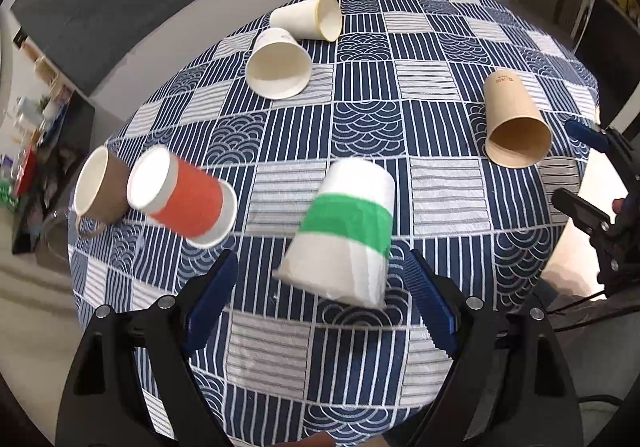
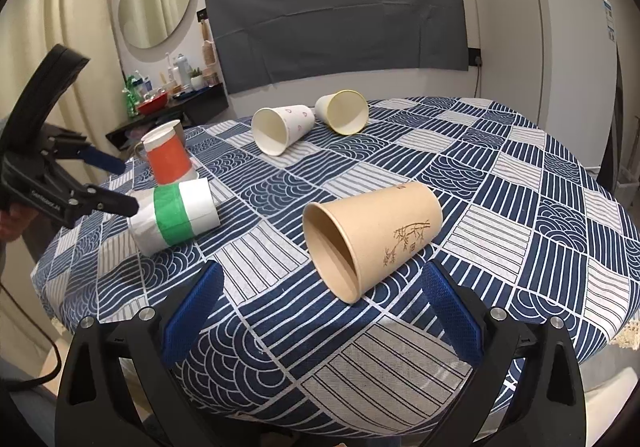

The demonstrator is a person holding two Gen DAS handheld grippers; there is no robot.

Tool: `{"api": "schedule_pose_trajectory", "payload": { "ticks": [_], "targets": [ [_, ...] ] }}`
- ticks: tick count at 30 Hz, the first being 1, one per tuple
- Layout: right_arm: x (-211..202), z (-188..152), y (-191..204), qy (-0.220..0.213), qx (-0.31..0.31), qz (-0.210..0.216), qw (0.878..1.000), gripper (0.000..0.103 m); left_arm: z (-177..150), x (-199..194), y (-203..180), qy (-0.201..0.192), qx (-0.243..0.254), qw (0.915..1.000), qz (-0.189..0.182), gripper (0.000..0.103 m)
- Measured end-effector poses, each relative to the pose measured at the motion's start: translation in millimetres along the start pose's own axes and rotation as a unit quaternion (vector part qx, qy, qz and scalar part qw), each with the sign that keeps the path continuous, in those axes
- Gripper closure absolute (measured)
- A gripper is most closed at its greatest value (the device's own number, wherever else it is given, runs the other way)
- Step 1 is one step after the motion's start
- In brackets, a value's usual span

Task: Flip cup upside down
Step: 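Carry the green-banded cup with the left tool toward the right tool, then grasp the green-banded cup with the right tool while the left tool releases it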

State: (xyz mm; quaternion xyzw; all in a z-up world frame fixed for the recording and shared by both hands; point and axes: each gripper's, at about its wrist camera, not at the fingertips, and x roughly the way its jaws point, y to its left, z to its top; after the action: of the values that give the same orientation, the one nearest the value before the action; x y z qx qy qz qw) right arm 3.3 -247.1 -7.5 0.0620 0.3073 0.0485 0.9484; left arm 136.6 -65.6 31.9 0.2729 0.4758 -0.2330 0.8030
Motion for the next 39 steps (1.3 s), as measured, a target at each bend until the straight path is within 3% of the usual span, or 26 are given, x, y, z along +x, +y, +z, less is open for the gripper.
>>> {"api": "schedule_pose_trajectory", "payload": {
  "ticks": [4, 9, 14, 18, 22, 25, 32, 37, 38, 39],
  "targets": [
    [3.4, 9.3, 1.1, 0.009, -0.003, 0.034, 0.999, 0.008, 6.3, 4.7, -4.3, 0.001, -0.003, 0.9999, -0.016, 0.020],
    [15.6, 38.1, 21.0, 0.031, -0.031, 0.099, 0.994, 0.008, -15.2, -10.8, 5.5, -0.029, -0.039, 0.9985, -0.026, 0.013],
    [46.6, 73.2, 44.9, 0.119, -0.002, 0.138, 0.983, 0.008, -60.2, -30.7, 19.6, -0.055, -0.082, 0.9950, -0.017, 0.011],
    [70.3, 96.8, 67.9, 0.191, 0.041, 0.185, 0.963, 0.008, -93.0, -34.9, 26.6, -0.067, -0.104, 0.9923, -0.016, 0.010],
    [93.2, 102.1, 82.2, 0.263, 0.087, 0.179, 0.944, 0.008, -112.7, -25.6, 31.6, -0.079, -0.115, 0.9899, -0.028, 0.010],
    [112.6, 96.6, 83.4, 0.313, 0.128, 0.149, 0.929, 0.008, -119.8, -13.1, 36.4, -0.090, -0.121, 0.9871, -0.055, 0.010],
    [141.1, 76.6, 82.8, 0.375, 0.221, 0.147, 0.888, 0.008, -131.2, 5.5, 41.5, -0.110, -0.118, 0.9813, -0.106, 0.010],
    [163.0, 67.8, 85.7, 0.407, 0.251, 0.136, 0.868, 0.010, -137.3, 16.4, 48.7, -0.112, -0.125, 0.9782, -0.122, 0.010],
    [166.7, 66.1, 84.6, 0.411, 0.255, 0.133, 0.865, 0.013, -138.8, 17.6, 49.9, -0.113, -0.127, 0.9776, -0.124, 0.010],
    [170.7, 64.2, 84.8, 0.416, 0.257, 0.128, 0.863, 0.032, -140.1, 18.8, 50.4, -0.114, -0.127, 0.9773, -0.125, 0.010]
  ]
}}
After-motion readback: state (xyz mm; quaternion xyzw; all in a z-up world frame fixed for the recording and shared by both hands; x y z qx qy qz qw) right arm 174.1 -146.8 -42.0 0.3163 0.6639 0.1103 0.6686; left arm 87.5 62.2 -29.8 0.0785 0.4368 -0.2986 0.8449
